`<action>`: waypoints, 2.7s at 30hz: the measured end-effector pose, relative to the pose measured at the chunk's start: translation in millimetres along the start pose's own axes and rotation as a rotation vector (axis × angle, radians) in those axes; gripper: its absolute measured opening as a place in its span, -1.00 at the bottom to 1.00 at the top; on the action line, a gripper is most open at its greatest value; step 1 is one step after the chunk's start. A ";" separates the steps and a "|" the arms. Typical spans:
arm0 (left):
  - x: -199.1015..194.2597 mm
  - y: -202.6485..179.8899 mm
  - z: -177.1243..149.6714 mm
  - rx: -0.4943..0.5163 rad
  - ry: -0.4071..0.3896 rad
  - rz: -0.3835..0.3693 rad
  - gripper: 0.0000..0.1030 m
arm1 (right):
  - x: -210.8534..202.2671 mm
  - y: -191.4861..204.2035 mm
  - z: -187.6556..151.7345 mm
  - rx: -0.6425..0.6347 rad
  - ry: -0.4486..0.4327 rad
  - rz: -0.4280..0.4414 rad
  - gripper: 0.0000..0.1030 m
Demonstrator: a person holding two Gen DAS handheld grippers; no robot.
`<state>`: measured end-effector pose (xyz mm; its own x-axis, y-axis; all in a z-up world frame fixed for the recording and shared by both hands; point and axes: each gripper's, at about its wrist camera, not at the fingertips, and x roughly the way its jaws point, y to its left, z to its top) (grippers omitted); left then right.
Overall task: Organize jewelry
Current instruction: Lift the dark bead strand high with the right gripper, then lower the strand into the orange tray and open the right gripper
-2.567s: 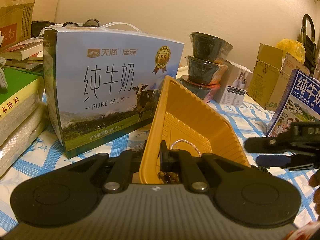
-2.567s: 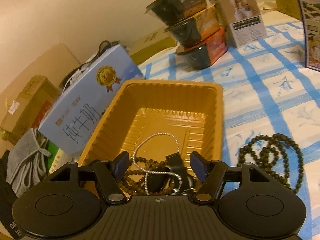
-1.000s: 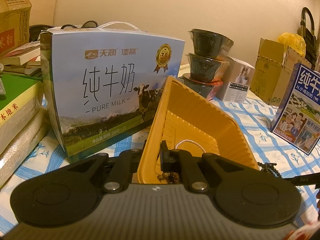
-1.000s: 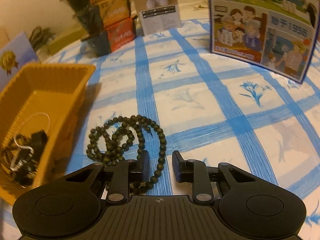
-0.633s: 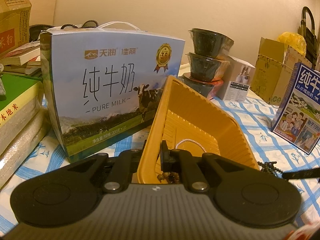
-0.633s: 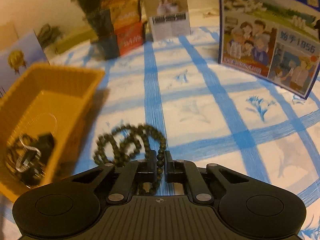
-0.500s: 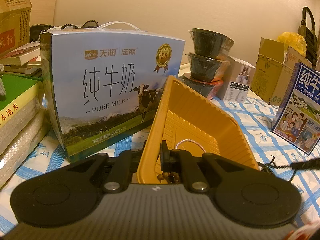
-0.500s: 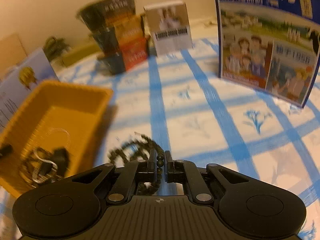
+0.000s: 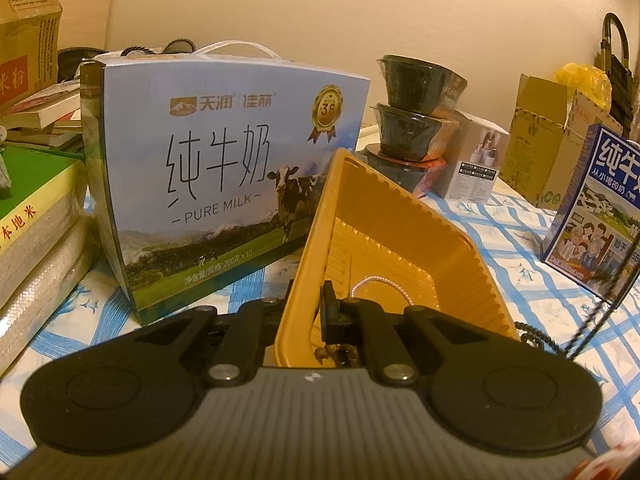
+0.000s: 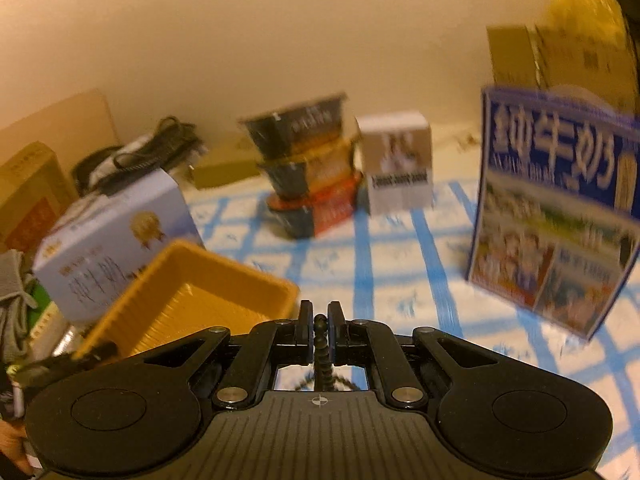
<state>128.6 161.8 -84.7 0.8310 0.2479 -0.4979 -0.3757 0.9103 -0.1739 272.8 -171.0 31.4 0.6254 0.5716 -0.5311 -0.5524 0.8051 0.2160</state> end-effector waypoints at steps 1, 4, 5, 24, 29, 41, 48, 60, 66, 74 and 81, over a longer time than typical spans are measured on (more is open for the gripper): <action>-0.1 -0.2 0.1 0.001 -0.001 0.000 -0.85 | -6.0 3.2 6.5 -0.009 -0.016 0.009 -0.87; -0.8 0.0 0.5 -0.004 -0.002 -0.005 -0.85 | -22.1 10.5 24.3 -0.024 -0.056 0.032 -0.87; -1.2 -0.2 0.4 -0.003 -0.002 -0.007 -0.85 | -27.6 12.3 30.3 -0.029 -0.071 0.036 -0.87; -3.7 0.1 1.6 -0.014 -0.005 -0.019 -0.86 | -96.4 53.6 124.9 -0.124 -0.308 0.117 -0.87; -3.7 0.3 1.5 -0.017 -0.005 -0.020 -0.86 | -106.7 60.6 142.1 -0.127 -0.346 0.146 -0.87; -2.8 1.3 1.8 -0.024 -0.004 -0.024 -0.86 | -113.1 90.4 183.0 -0.138 -0.427 0.237 -0.87; -2.4 1.8 2.2 -0.020 -0.003 -0.025 -0.86 | -94.9 110.4 185.7 -0.099 -0.427 0.328 -0.87; -2.9 2.9 1.9 -0.025 -0.002 -0.034 -0.86 | -41.0 143.9 168.6 -0.095 -0.285 0.439 -0.87; -3.0 4.8 1.5 -0.031 0.000 -0.037 -0.86 | 2.4 152.1 131.1 -0.085 -0.123 0.434 -0.87; -3.5 5.5 1.4 -0.038 0.000 -0.040 -0.86 | 69.3 134.1 54.1 0.017 0.118 0.392 -0.87; -2.8 5.8 1.6 -0.040 0.001 -0.039 -0.86 | 105.8 118.0 13.6 0.056 0.229 0.336 -0.87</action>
<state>124.8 166.9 -83.0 0.8450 0.2119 -0.4909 -0.3588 0.9054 -0.2268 281.3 -13.4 11.9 0.2729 0.7592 -0.5909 -0.6704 0.5906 0.4492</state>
